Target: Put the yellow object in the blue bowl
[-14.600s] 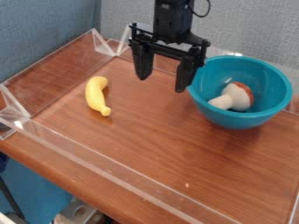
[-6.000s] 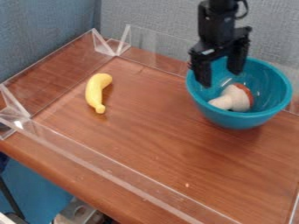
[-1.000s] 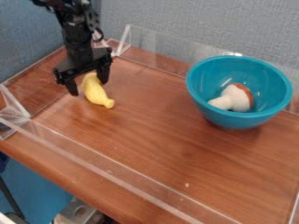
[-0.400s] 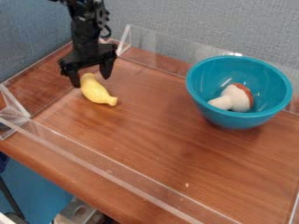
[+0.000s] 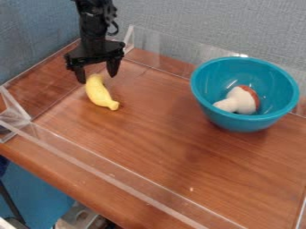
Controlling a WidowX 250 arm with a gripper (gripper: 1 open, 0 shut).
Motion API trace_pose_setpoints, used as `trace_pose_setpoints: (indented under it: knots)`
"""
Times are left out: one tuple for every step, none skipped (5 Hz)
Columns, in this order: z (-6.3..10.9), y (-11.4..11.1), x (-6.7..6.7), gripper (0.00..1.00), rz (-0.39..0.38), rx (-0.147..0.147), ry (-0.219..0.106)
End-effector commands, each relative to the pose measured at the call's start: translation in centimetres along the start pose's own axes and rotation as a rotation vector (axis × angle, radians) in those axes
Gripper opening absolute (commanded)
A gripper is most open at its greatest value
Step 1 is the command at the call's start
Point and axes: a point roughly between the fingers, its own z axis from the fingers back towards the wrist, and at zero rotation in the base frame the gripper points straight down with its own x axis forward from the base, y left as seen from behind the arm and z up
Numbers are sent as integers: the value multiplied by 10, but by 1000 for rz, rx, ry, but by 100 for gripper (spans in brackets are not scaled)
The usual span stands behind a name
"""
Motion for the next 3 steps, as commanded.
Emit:
trace_pose_setpoints:
  knots:
    - [10,-1,13,100,-34,-31,-49]
    - [2,5,10,100,-69,-27,-41]
    - [5,9,1,100,-51,-10,-32]
